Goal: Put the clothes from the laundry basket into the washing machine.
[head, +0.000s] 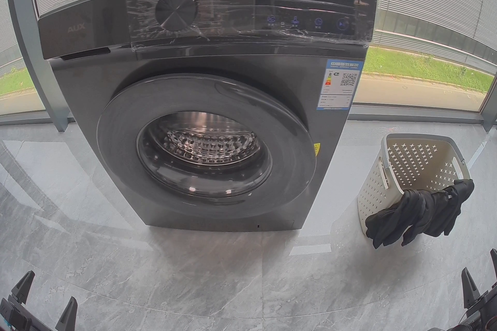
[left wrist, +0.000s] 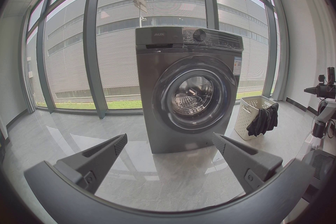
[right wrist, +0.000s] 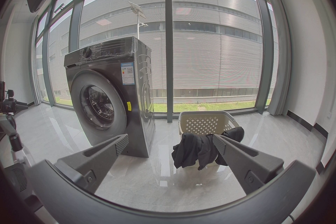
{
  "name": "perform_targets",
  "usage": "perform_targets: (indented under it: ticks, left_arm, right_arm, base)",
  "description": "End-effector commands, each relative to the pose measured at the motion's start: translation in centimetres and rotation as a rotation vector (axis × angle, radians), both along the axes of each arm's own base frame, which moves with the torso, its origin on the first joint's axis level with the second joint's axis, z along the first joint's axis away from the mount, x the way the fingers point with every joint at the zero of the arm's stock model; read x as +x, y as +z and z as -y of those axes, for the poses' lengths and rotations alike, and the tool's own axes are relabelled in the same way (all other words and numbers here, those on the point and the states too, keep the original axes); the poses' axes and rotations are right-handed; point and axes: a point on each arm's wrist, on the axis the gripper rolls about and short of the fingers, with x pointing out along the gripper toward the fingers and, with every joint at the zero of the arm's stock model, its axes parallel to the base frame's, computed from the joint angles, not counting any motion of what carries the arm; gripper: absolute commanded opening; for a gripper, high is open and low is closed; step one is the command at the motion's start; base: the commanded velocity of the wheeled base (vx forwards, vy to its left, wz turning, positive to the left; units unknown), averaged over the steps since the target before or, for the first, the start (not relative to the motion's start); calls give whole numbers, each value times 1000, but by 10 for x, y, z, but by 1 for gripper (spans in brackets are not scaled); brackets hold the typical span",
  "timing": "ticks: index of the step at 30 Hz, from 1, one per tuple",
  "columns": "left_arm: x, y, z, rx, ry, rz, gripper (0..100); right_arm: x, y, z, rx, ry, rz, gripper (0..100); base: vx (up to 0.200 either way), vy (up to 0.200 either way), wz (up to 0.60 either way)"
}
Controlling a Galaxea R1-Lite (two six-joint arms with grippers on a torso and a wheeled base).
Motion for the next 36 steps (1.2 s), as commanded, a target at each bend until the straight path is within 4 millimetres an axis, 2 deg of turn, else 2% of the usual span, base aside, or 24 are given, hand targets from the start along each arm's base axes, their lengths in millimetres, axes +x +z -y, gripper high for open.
perform_targets:
  ticks: [1,36]
  left_arm:
    - [0,-5,0,0,0,-1,100]
    - [0,-5,0,2,0,-1,100]
  right_arm:
    - [0,-5,0,0,1,-3,100]
    - [0,-5,0,0,1,-3,100]
  base:
    - [0,-200,0]
    - [0,-200,0]
